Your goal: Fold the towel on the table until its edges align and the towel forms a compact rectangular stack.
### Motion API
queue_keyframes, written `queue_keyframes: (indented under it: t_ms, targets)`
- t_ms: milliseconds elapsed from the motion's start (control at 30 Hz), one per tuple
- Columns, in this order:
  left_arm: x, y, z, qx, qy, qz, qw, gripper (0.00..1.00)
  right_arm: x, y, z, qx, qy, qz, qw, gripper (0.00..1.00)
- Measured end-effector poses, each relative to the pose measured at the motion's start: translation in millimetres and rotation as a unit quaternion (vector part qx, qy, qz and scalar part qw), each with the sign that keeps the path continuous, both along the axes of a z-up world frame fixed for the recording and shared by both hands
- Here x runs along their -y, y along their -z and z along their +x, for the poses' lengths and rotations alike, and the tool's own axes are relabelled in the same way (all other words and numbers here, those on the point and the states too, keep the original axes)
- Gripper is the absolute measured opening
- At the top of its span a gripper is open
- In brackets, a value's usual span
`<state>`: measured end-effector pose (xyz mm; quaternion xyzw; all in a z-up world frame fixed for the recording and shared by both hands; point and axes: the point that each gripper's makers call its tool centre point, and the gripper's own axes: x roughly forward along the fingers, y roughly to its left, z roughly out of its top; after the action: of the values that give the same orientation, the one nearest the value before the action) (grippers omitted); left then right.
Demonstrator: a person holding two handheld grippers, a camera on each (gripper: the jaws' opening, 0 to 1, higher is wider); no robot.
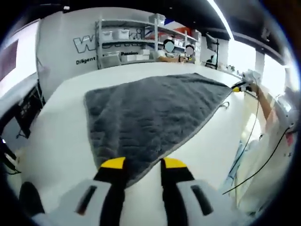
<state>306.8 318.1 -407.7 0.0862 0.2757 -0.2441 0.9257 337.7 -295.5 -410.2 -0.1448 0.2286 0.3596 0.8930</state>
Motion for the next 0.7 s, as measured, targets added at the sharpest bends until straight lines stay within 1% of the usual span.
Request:
queue_keyframes:
  t_ms: [200, 233, 267, 367, 467, 567, 700]
  targets:
    - [-3, -2.0, 1.0, 0.000, -0.001, 0.014, 0.9999, 0.09, 1, -1.0, 2, 0.003, 0.005, 0.002, 1.0000, 0.10]
    - [-4, -2.9, 1.2, -0.002, -0.002, 0.015, 0.9999, 0.08, 2, -1.5, 2, 0.005, 0.004, 0.002, 1.0000, 0.09]
    - [-3, -3.1, 0.5, -0.006, -0.001, 0.013, 0.9999, 0.07, 1, -4.0, 3, 0.015, 0.000, 0.001, 0.9999, 0.08]
    - [0, -3.7, -2.8, -0.016, 0.004, 0.016, 0.9997, 0.06, 4, -8.3, 2, 0.022, 0.000, 0.001, 0.9998, 0.08]
    - [4, -3.6, -9.2, -0.027, 0.018, 0.018, 0.9993, 0.05, 10, -14.1, 1, 0.020, 0.009, 0.015, 0.9996, 0.08]
    - [7, -3.7, -15.4, -0.036, 0.025, 0.017, 0.9989, 0.05, 11, -15.7, -1, 0.009, 0.012, 0.023, 0.9996, 0.08]
    - [6, -4.2, -22.1, -0.046, 0.028, 0.014, 0.9985, 0.05, 12, -15.4, -3, -0.003, 0.006, 0.021, 0.9998, 0.07]
